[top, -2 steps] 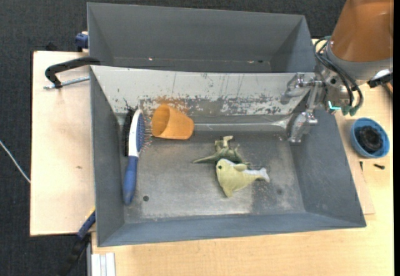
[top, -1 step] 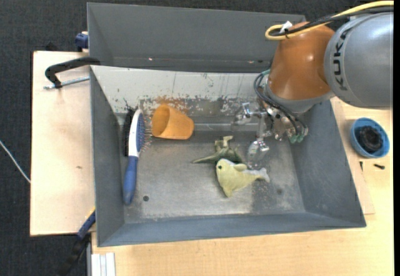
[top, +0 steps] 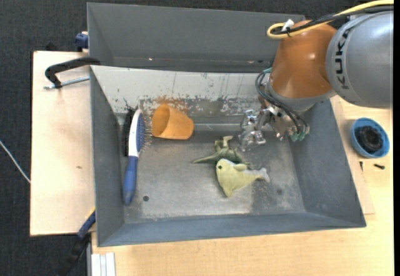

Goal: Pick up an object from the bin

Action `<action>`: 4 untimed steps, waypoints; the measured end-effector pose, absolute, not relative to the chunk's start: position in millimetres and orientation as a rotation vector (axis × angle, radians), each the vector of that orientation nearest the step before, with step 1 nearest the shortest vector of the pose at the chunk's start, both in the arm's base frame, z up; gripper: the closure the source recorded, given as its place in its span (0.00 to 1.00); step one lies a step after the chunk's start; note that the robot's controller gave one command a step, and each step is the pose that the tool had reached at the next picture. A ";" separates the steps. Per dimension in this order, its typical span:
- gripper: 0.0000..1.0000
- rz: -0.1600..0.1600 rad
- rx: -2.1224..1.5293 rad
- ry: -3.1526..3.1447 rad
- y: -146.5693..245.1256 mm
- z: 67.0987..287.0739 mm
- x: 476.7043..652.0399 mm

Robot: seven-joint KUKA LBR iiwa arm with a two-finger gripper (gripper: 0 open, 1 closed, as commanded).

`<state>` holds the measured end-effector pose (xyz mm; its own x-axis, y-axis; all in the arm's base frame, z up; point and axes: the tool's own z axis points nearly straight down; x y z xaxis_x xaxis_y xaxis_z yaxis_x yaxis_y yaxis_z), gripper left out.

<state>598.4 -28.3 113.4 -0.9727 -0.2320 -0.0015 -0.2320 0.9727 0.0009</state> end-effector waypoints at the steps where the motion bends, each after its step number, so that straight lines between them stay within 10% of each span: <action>1: 0.00 0.001 -0.367 3.119 -28.3 113.4 598.4; 2: 0.00 -0.002 -0.217 3.128 26.4 72.3 584.8; 3: 1.00 0.000 -0.214 3.118 25.4 75.4 587.6; 4: 1.00 -0.001 -0.413 3.100 16.9 225.1 563.0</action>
Offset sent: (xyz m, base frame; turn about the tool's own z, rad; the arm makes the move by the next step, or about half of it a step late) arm 0.0000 0.0000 0.0000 0.0000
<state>563.0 16.9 225.1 -0.9650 -0.2618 -0.0144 -0.2618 0.9651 -0.0025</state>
